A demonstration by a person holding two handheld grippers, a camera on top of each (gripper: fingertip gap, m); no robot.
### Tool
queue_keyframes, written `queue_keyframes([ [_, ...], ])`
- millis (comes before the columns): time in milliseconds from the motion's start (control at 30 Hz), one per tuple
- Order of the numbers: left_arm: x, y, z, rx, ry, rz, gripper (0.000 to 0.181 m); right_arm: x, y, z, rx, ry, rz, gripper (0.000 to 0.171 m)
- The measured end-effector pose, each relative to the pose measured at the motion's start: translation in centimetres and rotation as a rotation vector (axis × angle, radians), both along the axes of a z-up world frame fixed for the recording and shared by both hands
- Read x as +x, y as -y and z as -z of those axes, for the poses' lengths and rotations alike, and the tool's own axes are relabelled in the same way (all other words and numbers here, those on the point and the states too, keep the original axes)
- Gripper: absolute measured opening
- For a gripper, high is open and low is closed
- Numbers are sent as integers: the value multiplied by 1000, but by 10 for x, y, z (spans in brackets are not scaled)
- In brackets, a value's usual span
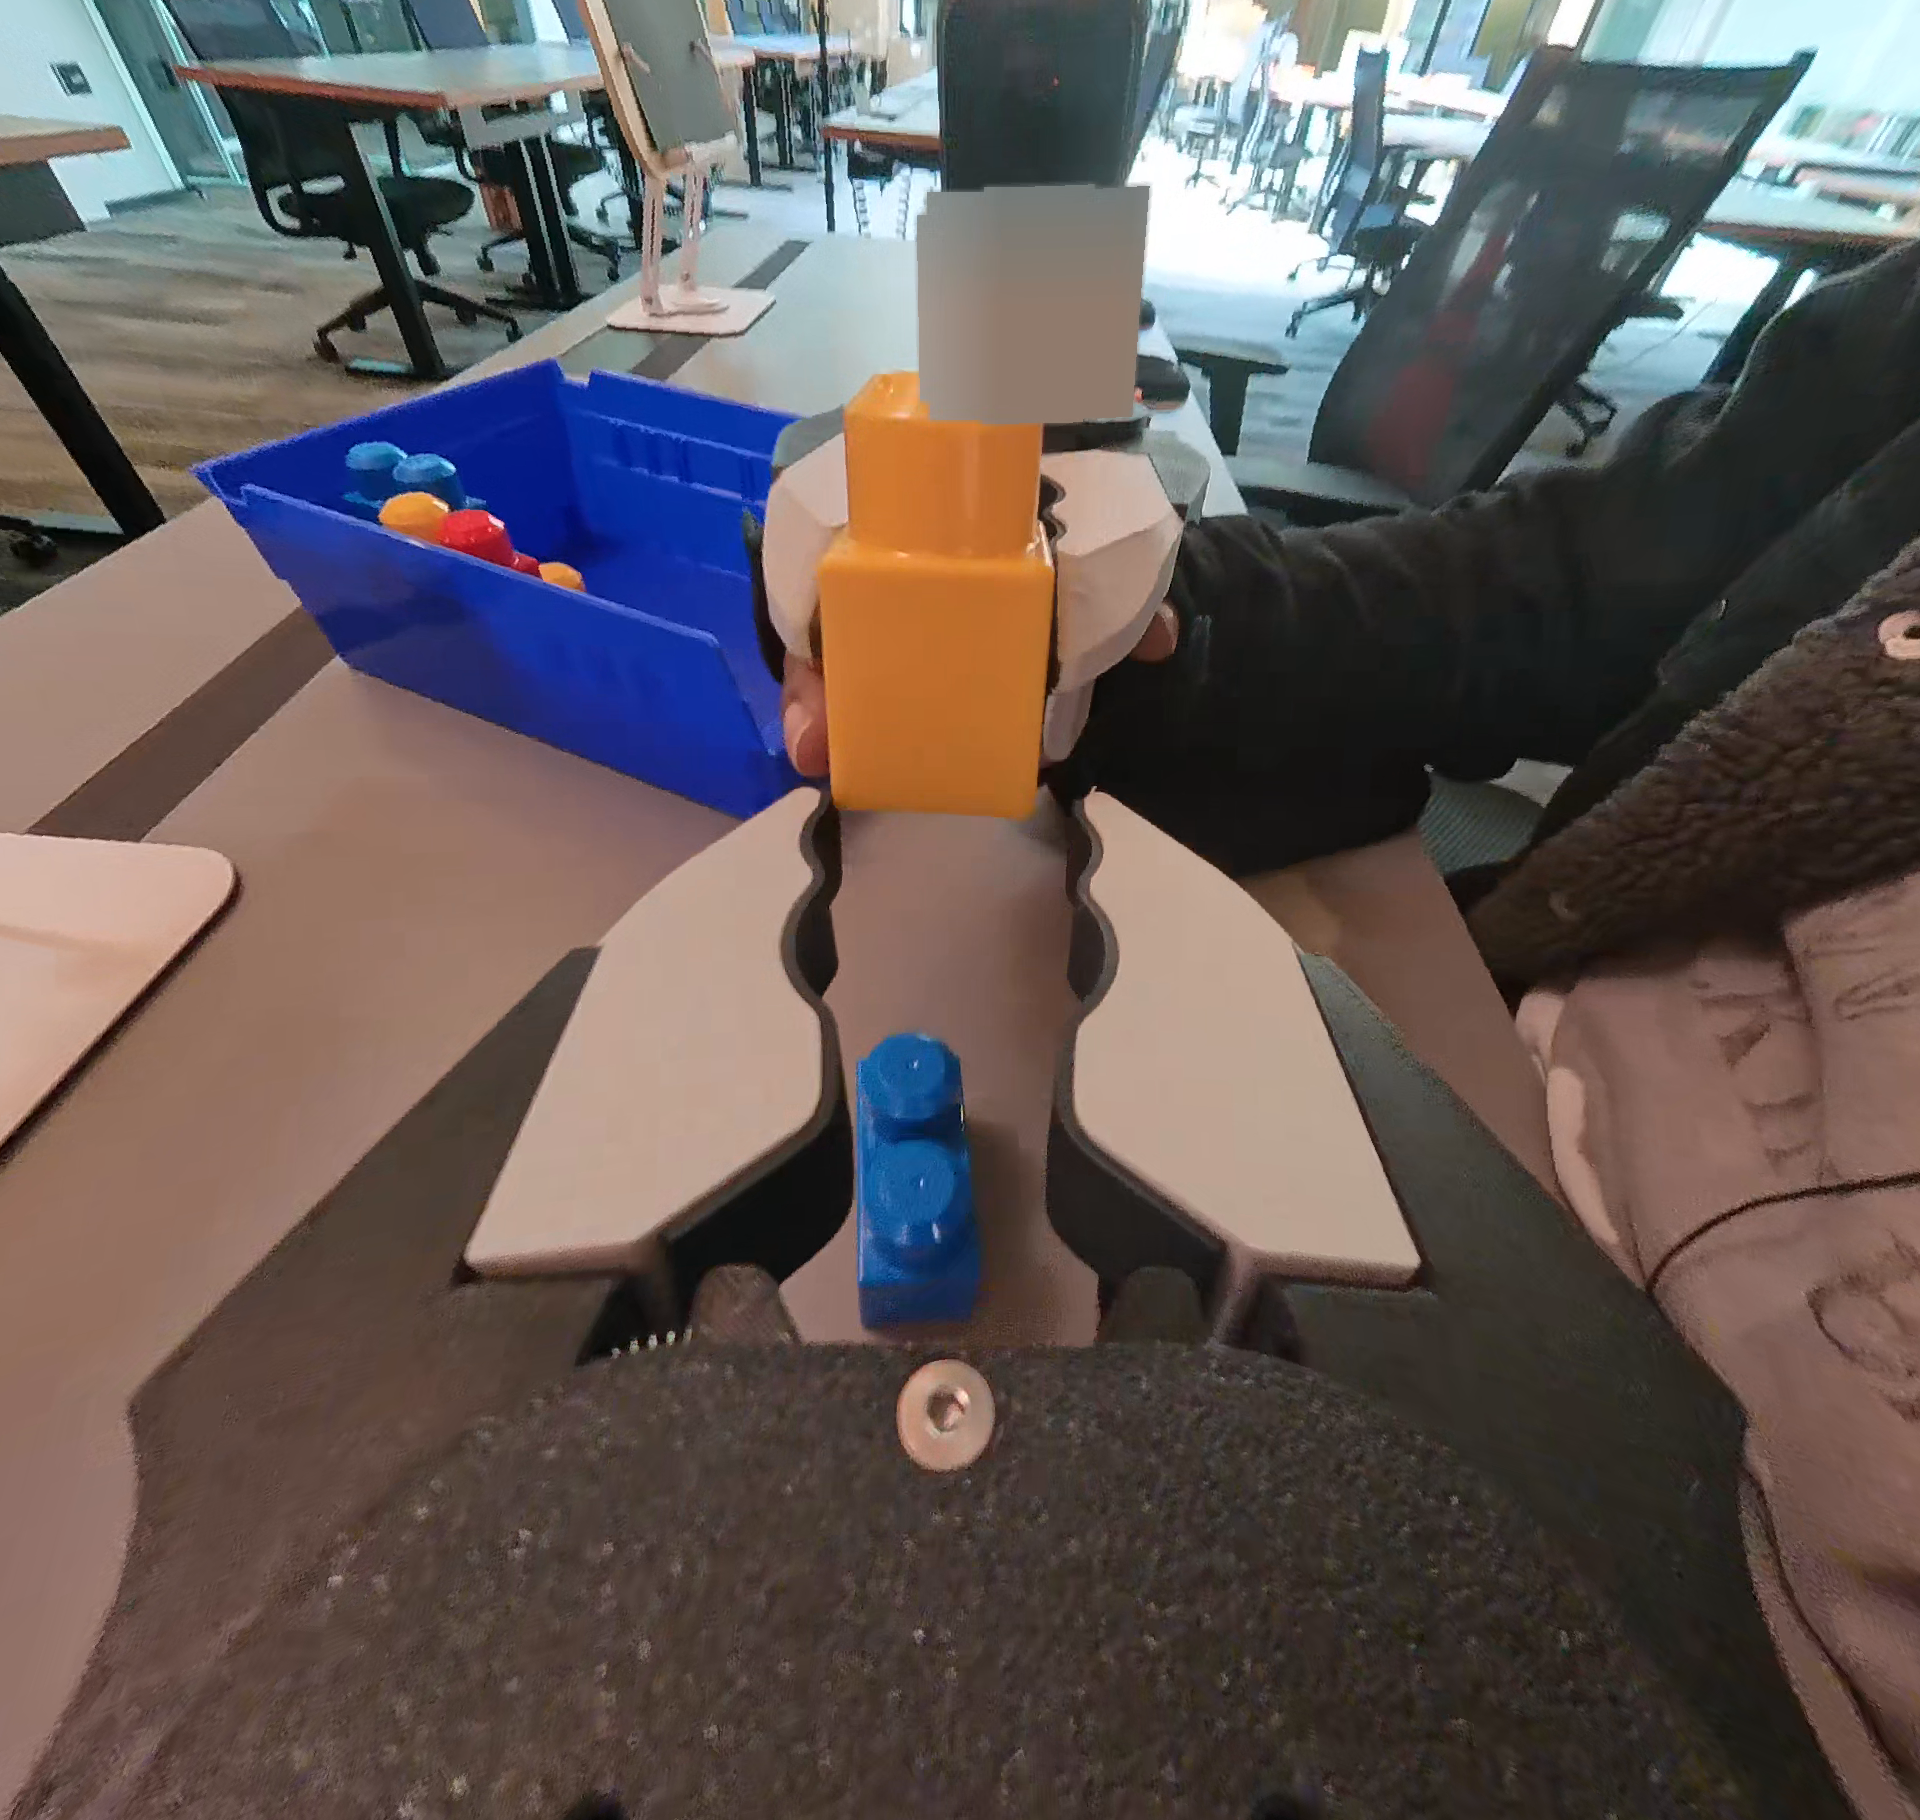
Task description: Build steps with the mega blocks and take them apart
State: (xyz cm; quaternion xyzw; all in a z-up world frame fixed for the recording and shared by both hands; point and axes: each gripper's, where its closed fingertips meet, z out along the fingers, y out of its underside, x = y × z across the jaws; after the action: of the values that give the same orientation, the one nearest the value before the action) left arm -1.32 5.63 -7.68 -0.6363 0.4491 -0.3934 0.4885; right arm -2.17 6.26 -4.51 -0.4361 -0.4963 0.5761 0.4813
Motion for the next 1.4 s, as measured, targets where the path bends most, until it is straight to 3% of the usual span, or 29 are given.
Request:
queue_keyframes([
  [233,4,-7,1,-4,79,-44,35,4,-3,5,14,28,-9,35],
  [533,5,-7,20,-15,24,-33,35,7,-7,25,106,214,11,42],
  [733,8,-9,36,-14,-29,-34,35,19,-11,14,133,225,38,45],
  [867,8,-11,41,-19,-44,-42,35,19,-9,20,150,257,24,28],
  [1000,6,-13,46,-3,-74,-52,35,21,-11,27,163,302,26,28],
  [1400,-10,-22,52,51,-160,-103,39,48,-30,109,185,698,-17,28],
])
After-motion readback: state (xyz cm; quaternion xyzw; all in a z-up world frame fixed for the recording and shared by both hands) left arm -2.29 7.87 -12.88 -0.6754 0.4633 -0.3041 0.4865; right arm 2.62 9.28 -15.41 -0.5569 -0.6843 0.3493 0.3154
